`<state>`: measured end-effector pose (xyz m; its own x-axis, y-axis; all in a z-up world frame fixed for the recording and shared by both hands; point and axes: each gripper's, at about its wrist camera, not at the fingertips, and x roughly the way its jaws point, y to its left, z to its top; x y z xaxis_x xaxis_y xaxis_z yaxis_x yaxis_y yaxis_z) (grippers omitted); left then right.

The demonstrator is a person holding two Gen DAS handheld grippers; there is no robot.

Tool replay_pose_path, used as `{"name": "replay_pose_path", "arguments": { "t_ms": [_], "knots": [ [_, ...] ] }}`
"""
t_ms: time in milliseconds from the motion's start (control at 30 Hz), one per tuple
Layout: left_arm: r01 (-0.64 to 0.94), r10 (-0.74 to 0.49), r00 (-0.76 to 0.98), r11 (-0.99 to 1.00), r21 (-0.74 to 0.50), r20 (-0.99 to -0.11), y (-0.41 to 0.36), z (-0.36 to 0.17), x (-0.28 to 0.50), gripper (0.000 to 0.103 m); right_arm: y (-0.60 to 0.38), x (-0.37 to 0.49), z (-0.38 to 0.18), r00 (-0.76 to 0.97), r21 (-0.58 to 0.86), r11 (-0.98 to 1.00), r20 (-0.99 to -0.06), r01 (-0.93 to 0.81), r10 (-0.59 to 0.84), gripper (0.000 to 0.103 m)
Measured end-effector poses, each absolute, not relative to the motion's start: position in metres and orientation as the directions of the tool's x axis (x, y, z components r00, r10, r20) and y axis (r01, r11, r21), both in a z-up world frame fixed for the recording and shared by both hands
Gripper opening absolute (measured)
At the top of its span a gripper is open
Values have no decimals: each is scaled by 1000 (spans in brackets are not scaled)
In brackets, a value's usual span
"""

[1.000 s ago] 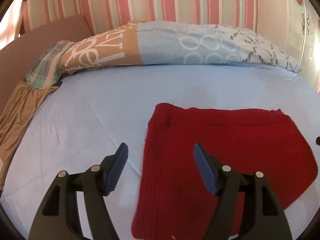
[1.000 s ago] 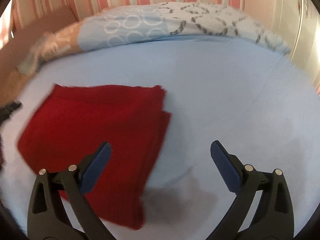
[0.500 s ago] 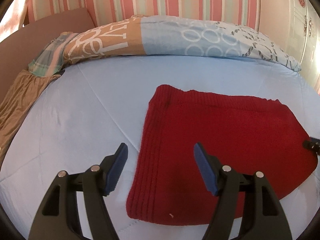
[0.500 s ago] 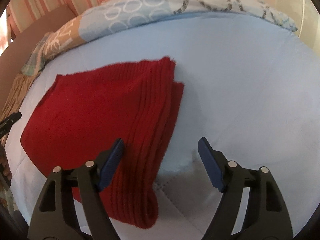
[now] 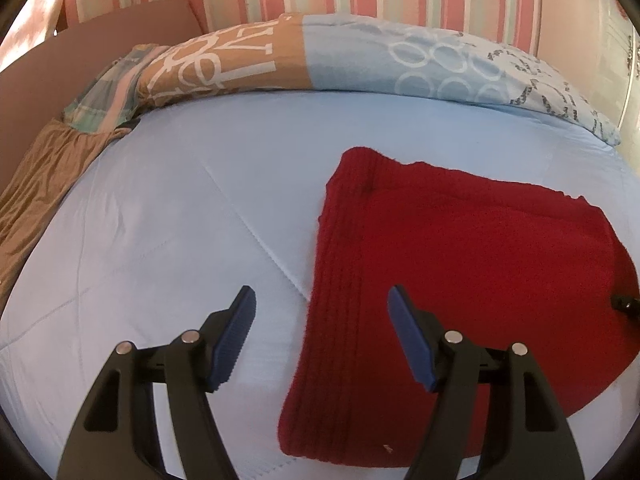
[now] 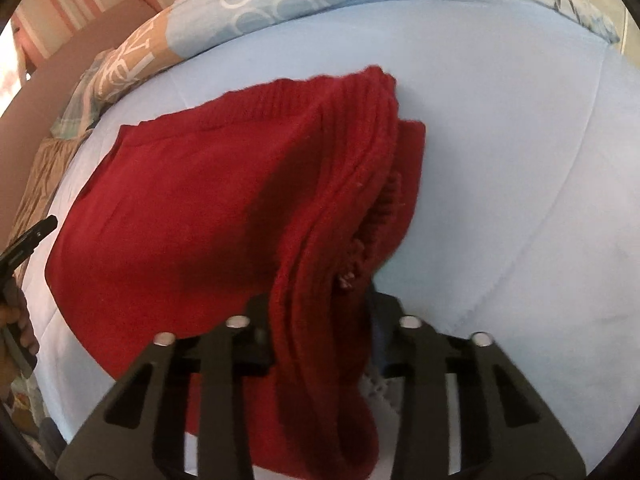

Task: Fold small clothes
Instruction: 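Move the right gripper to the folded sweater's side edge and grasp it, then lift the side edge with the right gripper, fold it over the sweater, release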

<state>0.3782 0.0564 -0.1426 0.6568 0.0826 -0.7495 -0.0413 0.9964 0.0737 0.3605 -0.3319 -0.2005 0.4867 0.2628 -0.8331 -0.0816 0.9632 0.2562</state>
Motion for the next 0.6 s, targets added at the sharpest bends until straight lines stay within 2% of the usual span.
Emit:
{"name": "replay_pose_path", "arguments": {
  "t_ms": [233,600],
  "knots": [
    [-37,81,671,996,76,-737,59,-132,376,69,-317,356,-171,532,176,980,-823,-96,200,21],
    [-44,83,694,996,73,-716,71,-109,371,69,-283,353,-127,601,72,991,-789,-113,126,21]
  ]
}}
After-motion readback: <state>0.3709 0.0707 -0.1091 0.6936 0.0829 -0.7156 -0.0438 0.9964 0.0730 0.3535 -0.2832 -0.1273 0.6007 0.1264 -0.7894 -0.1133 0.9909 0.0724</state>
